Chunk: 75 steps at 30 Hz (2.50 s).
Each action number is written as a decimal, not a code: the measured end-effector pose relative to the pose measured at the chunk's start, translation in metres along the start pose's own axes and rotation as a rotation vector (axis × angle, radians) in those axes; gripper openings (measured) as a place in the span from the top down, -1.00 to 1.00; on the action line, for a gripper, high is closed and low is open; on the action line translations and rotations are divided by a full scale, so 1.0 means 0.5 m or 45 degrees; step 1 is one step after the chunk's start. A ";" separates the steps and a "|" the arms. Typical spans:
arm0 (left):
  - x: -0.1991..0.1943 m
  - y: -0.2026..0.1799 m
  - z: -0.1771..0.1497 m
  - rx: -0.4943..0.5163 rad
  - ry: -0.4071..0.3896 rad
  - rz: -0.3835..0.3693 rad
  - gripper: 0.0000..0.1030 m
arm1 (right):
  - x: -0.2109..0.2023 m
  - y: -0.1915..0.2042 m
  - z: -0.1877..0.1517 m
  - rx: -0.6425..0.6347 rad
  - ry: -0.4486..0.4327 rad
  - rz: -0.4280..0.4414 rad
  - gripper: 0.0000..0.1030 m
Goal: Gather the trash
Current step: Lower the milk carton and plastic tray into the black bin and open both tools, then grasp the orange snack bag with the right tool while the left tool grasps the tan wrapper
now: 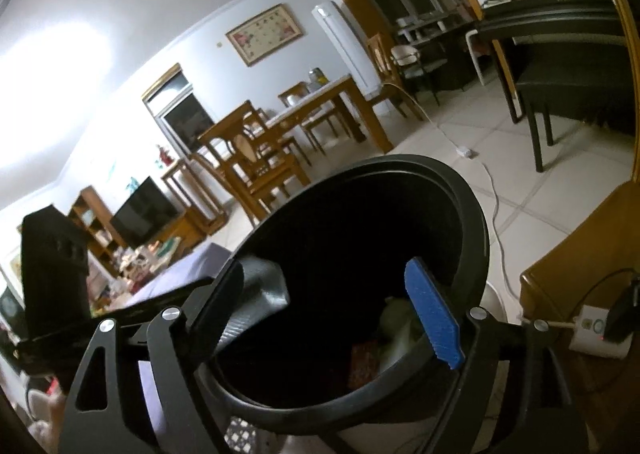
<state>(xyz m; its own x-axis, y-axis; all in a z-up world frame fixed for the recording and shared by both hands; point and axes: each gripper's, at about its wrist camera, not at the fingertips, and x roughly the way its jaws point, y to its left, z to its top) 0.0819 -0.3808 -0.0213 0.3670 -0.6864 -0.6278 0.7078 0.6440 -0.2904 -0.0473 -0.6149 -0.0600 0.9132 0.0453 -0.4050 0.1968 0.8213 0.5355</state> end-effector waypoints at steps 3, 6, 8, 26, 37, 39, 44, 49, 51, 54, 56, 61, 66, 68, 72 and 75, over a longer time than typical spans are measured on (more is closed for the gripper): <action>-0.017 -0.008 0.003 0.036 -0.078 0.046 -0.89 | -0.004 0.006 -0.002 -0.027 -0.024 -0.017 -0.80; -0.016 -0.014 0.002 0.060 -0.078 0.071 -0.89 | -0.006 0.007 -0.004 -0.032 -0.043 -0.036 -0.86; -0.015 -0.010 -0.002 0.049 -0.072 0.070 -0.89 | -0.004 0.003 -0.003 -0.024 -0.044 -0.034 -0.90; -0.202 0.016 -0.024 0.031 -0.136 0.175 -0.89 | 0.007 0.069 -0.009 -0.102 0.009 0.011 -0.90; -0.442 0.258 -0.135 -0.123 -0.180 0.502 -0.89 | 0.052 0.344 -0.118 -0.505 0.427 0.388 -0.89; -0.482 0.331 -0.155 -0.280 -0.207 0.512 -0.89 | 0.059 0.406 -0.159 -0.589 0.528 0.474 -0.89; -0.552 0.477 -0.191 -0.544 -0.268 0.556 -0.89 | 0.086 0.533 -0.270 -0.723 0.767 0.597 -0.89; -0.571 0.568 -0.174 -0.652 -0.288 0.541 -0.89 | 0.120 0.603 -0.339 -0.854 0.882 0.502 -0.89; -0.557 0.583 -0.156 -0.655 -0.283 0.516 -0.89 | 0.121 0.612 -0.344 -0.863 0.889 0.493 -0.89; -0.520 0.619 -0.122 -0.696 -0.250 0.507 -0.89 | 0.125 0.627 -0.352 -0.911 0.870 0.459 -0.89; -0.494 0.648 -0.106 -0.757 -0.217 0.483 -0.89 | 0.130 0.631 -0.362 -0.959 0.862 0.434 -0.73; -0.423 0.696 -0.068 -0.873 -0.155 0.603 -0.87 | 0.144 0.638 -0.384 -1.032 0.879 0.401 -0.43; -0.392 0.715 -0.069 -0.927 -0.107 0.638 -0.34 | 0.152 0.631 -0.382 -1.029 0.866 0.405 -0.33; -0.385 0.730 -0.078 -0.955 -0.089 0.601 0.00 | 0.151 0.627 -0.380 -1.019 0.866 0.420 -0.28; -0.391 0.748 -0.103 -0.996 -0.102 0.528 0.32 | 0.143 0.622 -0.376 -1.008 0.863 0.443 -0.20; -0.401 0.745 -0.109 -0.973 -0.116 0.498 0.43 | 0.135 0.621 -0.373 -0.994 0.850 0.456 -0.15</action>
<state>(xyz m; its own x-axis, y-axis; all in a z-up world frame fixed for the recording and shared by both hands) 0.2390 0.0150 -0.0430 0.5698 -0.3714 -0.7330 -0.0674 0.8679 -0.4922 0.0086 -0.2509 -0.0593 0.4480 0.4602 -0.7665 -0.5386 0.8232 0.1795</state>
